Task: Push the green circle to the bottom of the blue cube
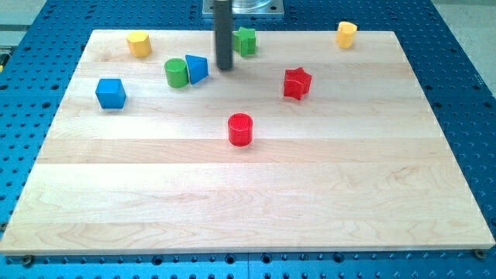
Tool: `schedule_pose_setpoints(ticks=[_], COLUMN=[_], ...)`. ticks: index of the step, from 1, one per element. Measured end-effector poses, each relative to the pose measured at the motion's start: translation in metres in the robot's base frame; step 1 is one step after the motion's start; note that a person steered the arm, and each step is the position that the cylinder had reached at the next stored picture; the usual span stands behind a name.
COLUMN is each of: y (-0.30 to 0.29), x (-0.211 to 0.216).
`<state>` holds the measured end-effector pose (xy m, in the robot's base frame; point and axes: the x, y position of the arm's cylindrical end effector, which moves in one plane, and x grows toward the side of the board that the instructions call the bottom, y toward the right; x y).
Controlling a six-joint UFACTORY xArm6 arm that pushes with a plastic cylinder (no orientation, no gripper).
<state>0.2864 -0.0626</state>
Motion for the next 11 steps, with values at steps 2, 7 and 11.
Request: schedule_pose_setpoints(ticks=[2, 7, 11], y=[-0.088, -0.188, -0.242], x=[0.067, 0.212, 0.129])
